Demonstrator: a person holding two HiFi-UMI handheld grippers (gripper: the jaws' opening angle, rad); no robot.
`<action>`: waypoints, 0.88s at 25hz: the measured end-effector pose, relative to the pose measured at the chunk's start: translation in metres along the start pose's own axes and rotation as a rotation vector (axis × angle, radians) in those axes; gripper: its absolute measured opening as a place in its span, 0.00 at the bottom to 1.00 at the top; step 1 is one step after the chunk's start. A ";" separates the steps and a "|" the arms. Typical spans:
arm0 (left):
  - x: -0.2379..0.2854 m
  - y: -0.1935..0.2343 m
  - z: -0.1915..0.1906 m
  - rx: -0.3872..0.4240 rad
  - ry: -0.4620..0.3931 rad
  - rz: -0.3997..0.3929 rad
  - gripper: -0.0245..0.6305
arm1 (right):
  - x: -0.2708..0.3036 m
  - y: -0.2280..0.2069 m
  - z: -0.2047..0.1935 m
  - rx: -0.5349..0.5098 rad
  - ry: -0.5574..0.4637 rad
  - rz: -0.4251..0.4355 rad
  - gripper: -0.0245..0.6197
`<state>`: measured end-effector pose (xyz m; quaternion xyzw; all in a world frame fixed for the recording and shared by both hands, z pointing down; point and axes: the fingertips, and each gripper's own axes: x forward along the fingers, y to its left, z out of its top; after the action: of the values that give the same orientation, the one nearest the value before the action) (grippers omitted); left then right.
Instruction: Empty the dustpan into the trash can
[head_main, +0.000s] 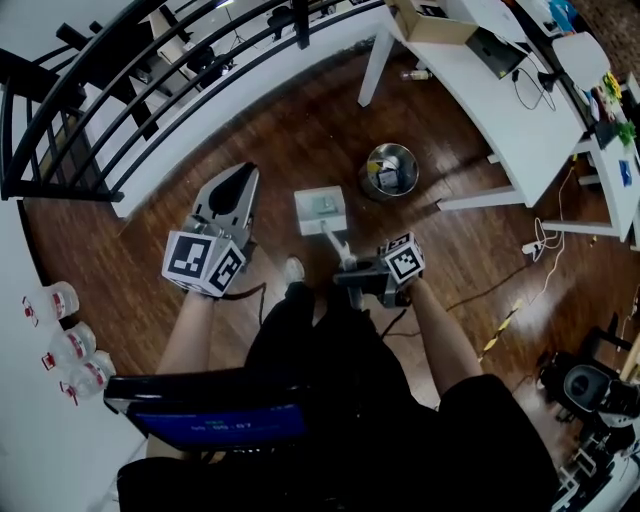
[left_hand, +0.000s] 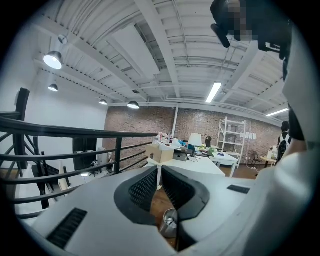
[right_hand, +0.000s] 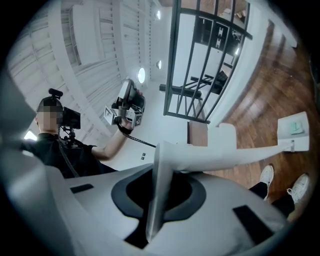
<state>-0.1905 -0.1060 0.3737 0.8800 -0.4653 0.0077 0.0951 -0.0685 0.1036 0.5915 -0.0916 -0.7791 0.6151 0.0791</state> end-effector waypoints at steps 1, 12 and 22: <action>-0.001 0.001 -0.001 -0.002 0.002 -0.004 0.09 | 0.000 0.001 0.000 -0.001 -0.003 -0.004 0.08; -0.009 0.016 -0.012 -0.090 -0.011 -0.060 0.09 | 0.014 0.033 0.005 -0.064 0.014 -0.030 0.08; 0.005 0.009 -0.055 -0.289 0.097 -0.213 0.17 | 0.006 0.089 0.023 -0.165 -0.003 -0.047 0.09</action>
<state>-0.1909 -0.1058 0.4293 0.9002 -0.3604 -0.0269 0.2429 -0.0755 0.1037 0.5000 -0.0784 -0.8293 0.5468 0.0844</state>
